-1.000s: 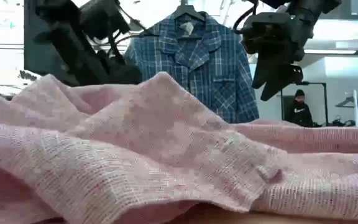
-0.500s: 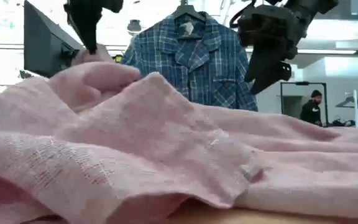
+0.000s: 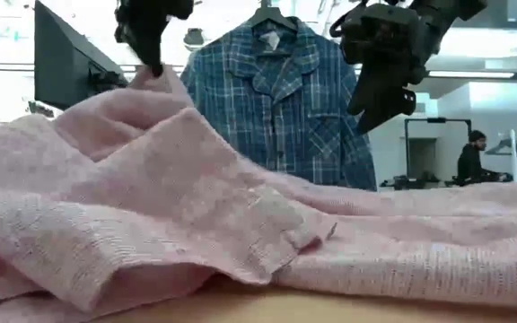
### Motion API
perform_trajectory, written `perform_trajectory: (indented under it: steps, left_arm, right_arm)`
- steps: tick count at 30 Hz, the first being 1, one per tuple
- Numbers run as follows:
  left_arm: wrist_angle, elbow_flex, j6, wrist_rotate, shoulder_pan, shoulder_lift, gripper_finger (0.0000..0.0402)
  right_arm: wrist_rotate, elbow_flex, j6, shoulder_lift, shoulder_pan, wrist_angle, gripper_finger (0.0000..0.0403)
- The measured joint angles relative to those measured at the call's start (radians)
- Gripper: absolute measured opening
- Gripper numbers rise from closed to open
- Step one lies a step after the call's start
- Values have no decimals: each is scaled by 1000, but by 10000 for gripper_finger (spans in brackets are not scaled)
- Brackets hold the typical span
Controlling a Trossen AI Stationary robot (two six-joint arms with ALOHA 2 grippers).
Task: Hang clothes
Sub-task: Hang the pink polo shirt on the hanger rack
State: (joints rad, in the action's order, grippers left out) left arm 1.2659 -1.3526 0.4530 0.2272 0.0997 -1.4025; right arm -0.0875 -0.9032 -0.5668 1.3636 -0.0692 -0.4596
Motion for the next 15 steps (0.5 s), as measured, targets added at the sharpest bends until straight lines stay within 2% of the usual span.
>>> perform_trajectory:
  steps: [3,6,13,15]
  left_arm:
    - [22,18,30,-12,27,0,121]
    - [-20,9,122,6,-5,41,148]
    - [-211,84,334,7,-203,97,160]
    - [-243,127,407,-27,-246,96,160]
  right_arm:
    - [0,0,1,0,0,-2,234]
    - [0,12,-14,0,-7,7,234]
    - [-2,157,-120,0,-125,137,234]
    - [-7,183,-152,0,-151,180,234]
